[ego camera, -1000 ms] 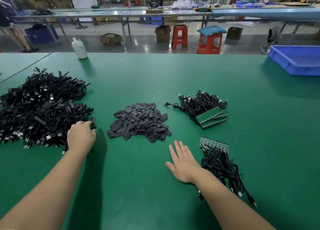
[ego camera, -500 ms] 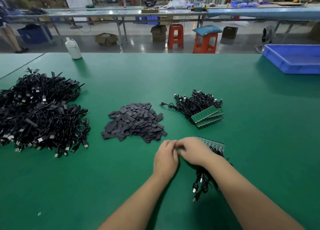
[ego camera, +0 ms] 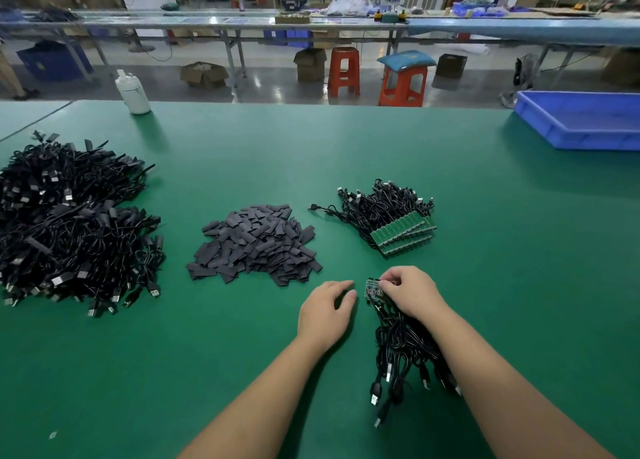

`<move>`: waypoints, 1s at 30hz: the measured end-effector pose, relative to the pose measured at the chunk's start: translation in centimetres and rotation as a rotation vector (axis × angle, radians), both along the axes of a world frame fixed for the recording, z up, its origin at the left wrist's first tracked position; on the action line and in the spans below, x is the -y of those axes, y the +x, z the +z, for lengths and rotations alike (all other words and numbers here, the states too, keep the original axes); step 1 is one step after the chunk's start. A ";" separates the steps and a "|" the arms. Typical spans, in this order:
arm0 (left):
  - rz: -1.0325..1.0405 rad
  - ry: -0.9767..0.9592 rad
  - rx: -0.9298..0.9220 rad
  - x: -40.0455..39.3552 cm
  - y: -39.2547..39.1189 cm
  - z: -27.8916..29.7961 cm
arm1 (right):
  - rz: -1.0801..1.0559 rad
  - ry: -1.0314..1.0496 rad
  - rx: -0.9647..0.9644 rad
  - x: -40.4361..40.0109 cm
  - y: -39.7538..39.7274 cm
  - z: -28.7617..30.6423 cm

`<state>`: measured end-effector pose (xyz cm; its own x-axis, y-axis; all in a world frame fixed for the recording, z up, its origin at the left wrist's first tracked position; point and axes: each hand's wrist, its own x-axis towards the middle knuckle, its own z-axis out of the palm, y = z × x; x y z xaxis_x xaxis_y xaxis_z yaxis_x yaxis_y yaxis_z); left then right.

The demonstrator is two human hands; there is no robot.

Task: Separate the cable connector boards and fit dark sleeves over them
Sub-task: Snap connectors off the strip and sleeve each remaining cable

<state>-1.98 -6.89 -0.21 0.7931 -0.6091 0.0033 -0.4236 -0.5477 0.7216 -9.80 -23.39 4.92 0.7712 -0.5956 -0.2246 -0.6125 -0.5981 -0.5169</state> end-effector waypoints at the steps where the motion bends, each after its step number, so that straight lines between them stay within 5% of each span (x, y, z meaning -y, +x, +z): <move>1: 0.003 0.011 -0.067 0.4 0.0 0.5 | -0.007 -0.013 0.009 -0.3 0.2 0.0; 4: 0.007 -0.065 -0.274 1.5 -0.4 1.4 | -0.009 -0.045 0.024 -1.1 0.4 0.0; 12: 0.073 -0.122 -0.301 2.7 -1.2 2.9 | 0.014 -0.129 0.081 -1.3 0.0 1.0; 30: 0.219 -0.051 -0.044 3.3 -1.6 5.6 | -0.073 -0.241 0.130 -0.6 -0.8 1.6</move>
